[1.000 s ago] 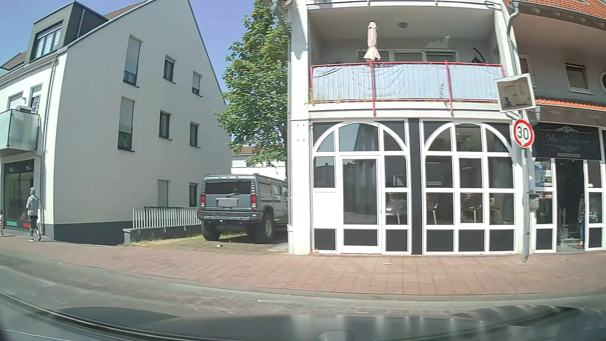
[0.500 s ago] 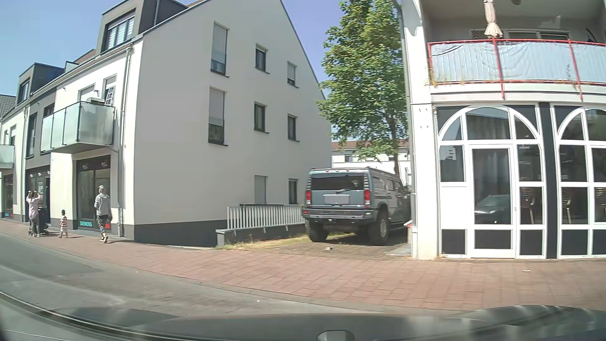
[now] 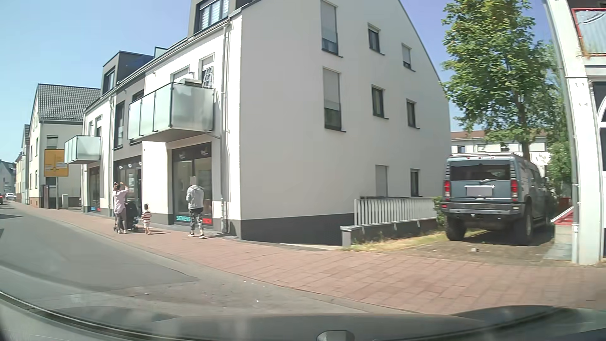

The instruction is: Follow the waypoints while adhering to traffic rules and regulations

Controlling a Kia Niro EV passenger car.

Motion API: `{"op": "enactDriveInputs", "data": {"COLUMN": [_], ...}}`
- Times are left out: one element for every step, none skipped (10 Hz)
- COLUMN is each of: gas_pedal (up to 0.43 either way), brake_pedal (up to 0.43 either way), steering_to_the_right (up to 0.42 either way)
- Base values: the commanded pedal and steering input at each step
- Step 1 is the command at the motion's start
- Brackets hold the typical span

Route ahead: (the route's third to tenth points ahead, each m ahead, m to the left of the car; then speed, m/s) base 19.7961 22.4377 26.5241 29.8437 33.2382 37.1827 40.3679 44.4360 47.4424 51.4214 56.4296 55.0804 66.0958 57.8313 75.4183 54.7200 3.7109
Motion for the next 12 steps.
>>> {"op": "enactDriveInputs", "data": {"gas_pedal": [0.209, 0.209, 0.209, 0.209, 0.209, 0.209, 0.209, 0.209, 0.209, 0.209, 0.209, 0.209], "brake_pedal": [0.000, 0.000, 0.000, 0.000, 0.000, 0.000, 0.000, 0.000, 0.000, 0.000, 0.000, 0.000], "steering_to_the_right": [-0.660, -0.640, -0.611, -0.589, -0.562, -0.527, -0.491, -0.449, -0.404, -0.369, -0.333, -0.304]}}
